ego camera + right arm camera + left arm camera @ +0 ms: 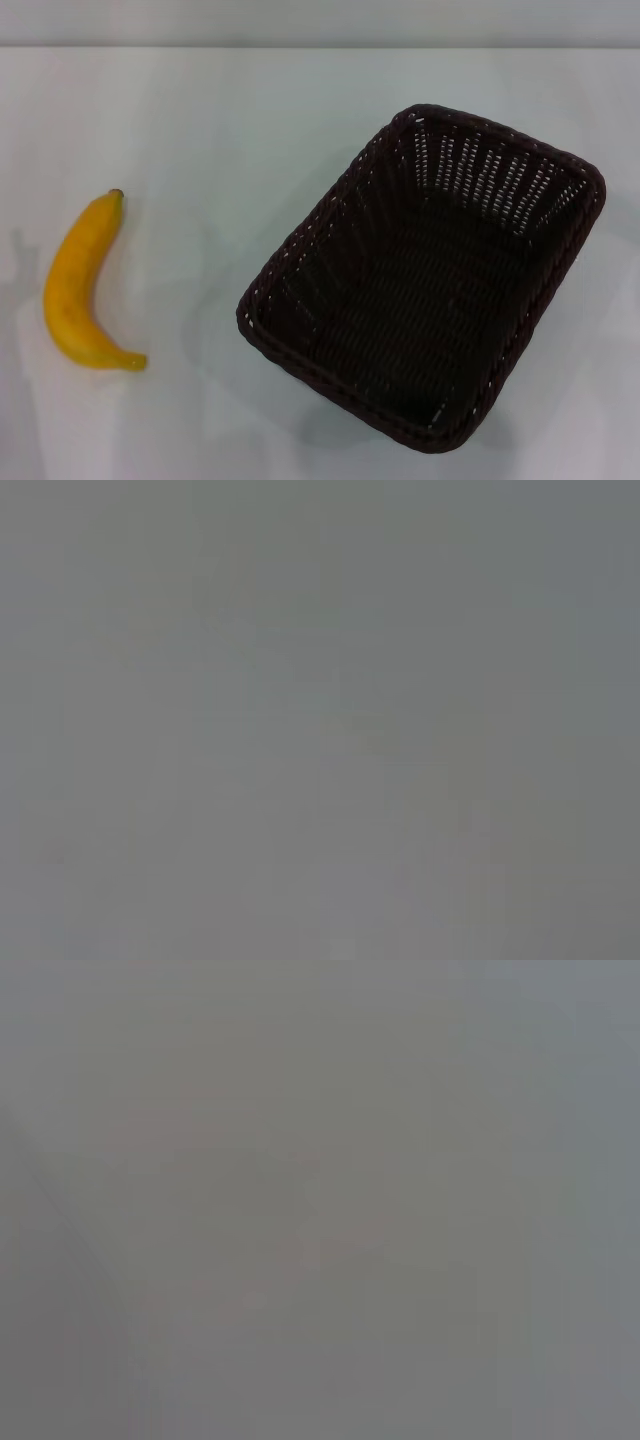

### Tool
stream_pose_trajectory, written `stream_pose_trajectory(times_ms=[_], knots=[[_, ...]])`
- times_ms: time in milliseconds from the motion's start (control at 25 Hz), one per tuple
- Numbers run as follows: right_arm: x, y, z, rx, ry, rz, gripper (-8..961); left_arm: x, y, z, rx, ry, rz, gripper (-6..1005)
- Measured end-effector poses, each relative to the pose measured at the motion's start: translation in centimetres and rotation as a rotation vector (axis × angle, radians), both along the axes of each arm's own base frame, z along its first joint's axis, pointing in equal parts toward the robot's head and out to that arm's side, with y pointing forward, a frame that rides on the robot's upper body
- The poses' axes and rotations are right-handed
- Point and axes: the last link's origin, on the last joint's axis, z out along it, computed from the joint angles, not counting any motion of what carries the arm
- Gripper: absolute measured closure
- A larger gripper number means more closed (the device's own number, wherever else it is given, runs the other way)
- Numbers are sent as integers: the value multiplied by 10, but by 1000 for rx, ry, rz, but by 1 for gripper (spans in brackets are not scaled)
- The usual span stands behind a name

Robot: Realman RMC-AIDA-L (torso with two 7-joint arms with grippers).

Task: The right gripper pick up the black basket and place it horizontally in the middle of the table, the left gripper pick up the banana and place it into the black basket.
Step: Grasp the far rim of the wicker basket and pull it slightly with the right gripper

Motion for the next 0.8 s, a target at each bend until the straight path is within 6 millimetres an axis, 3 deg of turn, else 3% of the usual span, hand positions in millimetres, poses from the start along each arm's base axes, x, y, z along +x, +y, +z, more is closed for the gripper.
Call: stream_pose_trajectory(times_ms=[280, 480, 800], knots=[[-39, 11, 27, -230, -71, -57, 281, -2, -1, 0, -3, -14, -4, 113], [-70, 12, 35, -415, -112, -56, 282, -2, -1, -1, -6, -12, -2, 113], [-113, 9, 44, -643, -36, 115, 296, -1, 1, -3, -21, -20, -12, 113]])
